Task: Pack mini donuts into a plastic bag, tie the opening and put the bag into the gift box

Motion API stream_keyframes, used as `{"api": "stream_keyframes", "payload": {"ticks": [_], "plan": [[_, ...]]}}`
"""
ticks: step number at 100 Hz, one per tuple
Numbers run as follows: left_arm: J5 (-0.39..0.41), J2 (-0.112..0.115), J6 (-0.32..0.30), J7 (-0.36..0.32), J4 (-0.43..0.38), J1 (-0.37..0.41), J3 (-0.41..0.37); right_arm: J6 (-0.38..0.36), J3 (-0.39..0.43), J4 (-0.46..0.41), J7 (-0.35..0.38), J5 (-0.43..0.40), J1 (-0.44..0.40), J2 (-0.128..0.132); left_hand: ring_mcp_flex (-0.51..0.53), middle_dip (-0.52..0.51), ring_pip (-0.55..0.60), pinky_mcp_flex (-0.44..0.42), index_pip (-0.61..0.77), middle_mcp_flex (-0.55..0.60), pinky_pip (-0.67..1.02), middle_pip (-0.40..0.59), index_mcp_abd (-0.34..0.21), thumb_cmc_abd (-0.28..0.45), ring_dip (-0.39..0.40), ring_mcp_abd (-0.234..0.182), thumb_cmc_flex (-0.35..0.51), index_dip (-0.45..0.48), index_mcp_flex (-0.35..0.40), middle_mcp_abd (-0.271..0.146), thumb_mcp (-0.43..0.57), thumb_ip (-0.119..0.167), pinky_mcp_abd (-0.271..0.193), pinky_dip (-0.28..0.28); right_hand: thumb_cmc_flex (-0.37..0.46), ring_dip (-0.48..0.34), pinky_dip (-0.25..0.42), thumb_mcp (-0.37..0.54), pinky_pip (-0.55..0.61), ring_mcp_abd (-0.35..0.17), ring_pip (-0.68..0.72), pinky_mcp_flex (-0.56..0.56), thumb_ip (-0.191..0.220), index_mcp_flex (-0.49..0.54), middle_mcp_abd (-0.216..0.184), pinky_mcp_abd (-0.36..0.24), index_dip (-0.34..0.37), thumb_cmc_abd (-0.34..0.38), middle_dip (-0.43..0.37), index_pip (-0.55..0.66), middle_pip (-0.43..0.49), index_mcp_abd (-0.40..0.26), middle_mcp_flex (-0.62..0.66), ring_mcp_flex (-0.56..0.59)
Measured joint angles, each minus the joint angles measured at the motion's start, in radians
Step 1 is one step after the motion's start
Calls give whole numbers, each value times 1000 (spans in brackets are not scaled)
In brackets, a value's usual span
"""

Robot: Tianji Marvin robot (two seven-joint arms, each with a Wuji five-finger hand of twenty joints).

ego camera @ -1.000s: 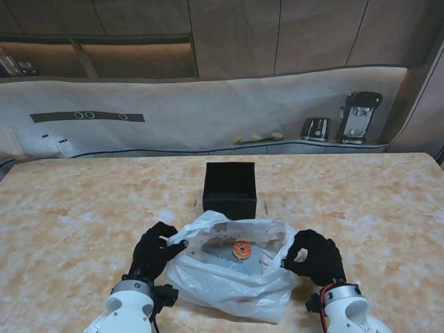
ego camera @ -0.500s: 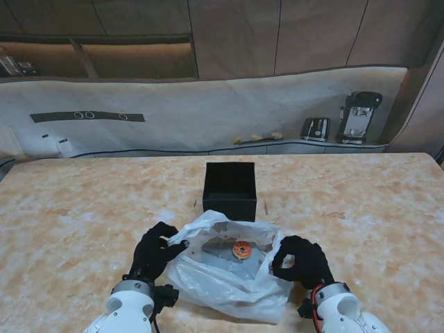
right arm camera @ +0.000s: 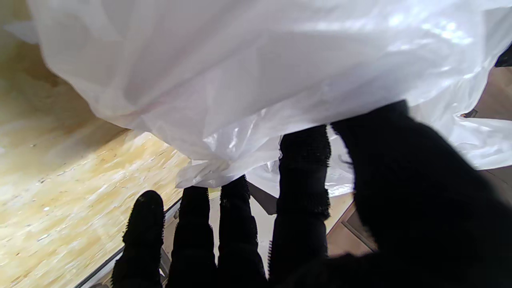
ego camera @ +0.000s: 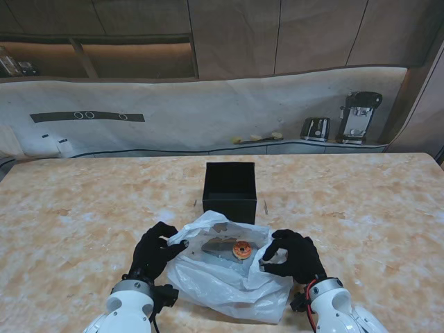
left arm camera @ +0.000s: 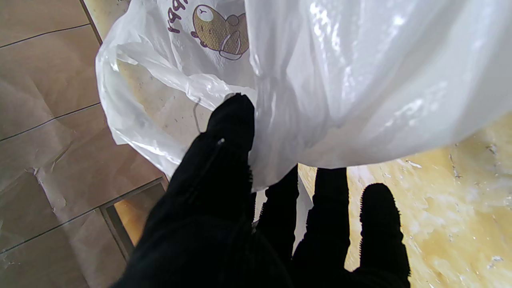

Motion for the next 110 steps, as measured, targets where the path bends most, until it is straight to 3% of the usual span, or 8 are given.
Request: {"api": "stream_keyframes", "payload": {"ticks": [8,15,26,30,51,63,85,110], "plan": [[0,0,1,-1,0,0,-1,0,0,0,-15,19,-1,-4,0,0,0,0,0,0,0,0,0,0,0,0,0,0,0,0,0,0,0,0,-7,0,0,-121,0,0,1,0,0,2,0,0,0,95,0,8,12,0,3,0],[0,0,2,-1,0,0,-1,-4,-1,1,-43,60,-2,-11,0,0,0,0,0,0,0,0,0,0,0,0,0,0,0,0,0,0,0,0,3,0,0,-343,0,0,1,-4,18,30,0,0,35,208,0,-52,11,12,3,0],[-3,0,5,-1,0,-2,0,-5,2,-2,-41,68,-6,-16,0,0,0,0,0,0,0,0,0,0,0,0,0,0,0,0,0,0,0,0,67,0,0,-433,0,0,1,-7,41,27,0,0,45,227,1,-61,11,15,3,0],[-4,0,5,-1,0,-2,0,-5,4,-2,-34,49,-7,-16,0,0,0,0,0,0,0,0,0,0,0,0,0,0,0,0,0,0,0,0,84,0,0,-409,0,0,1,-8,52,4,0,0,17,191,1,-26,11,13,3,0],[-4,0,7,0,0,-2,0,5,5,-2,-2,25,-7,-9,0,0,0,0,0,0,0,0,0,0,0,0,0,-1,0,0,0,0,0,0,118,0,0,12,-24,-2,5,-14,55,-22,0,-6,-2,14,1,-38,11,8,-7,-23],[-4,0,8,0,0,-2,-1,10,2,-2,6,24,-7,-6,0,0,0,0,0,0,0,0,0,0,0,0,0,-1,0,0,0,0,0,0,125,-1,0,168,-25,-2,5,-15,112,-22,0,-8,-2,-36,1,-63,12,8,-16,-24],[-4,-1,8,2,0,-2,-1,28,-18,6,-3,11,-1,-5,0,0,0,0,0,0,0,0,0,0,0,0,0,-1,0,0,0,0,0,0,135,-2,0,152,-36,-8,10,-15,100,-21,0,-9,66,-60,3,-40,48,11,-16,-24],[-5,-1,8,2,0,-2,-1,36,-54,30,-23,-6,12,-4,0,0,0,0,1,0,0,0,0,0,0,0,0,-1,0,0,0,0,-1,0,137,-2,0,94,-38,-13,53,-15,57,-72,2,-10,398,-75,10,107,133,61,-30,-24]]}}
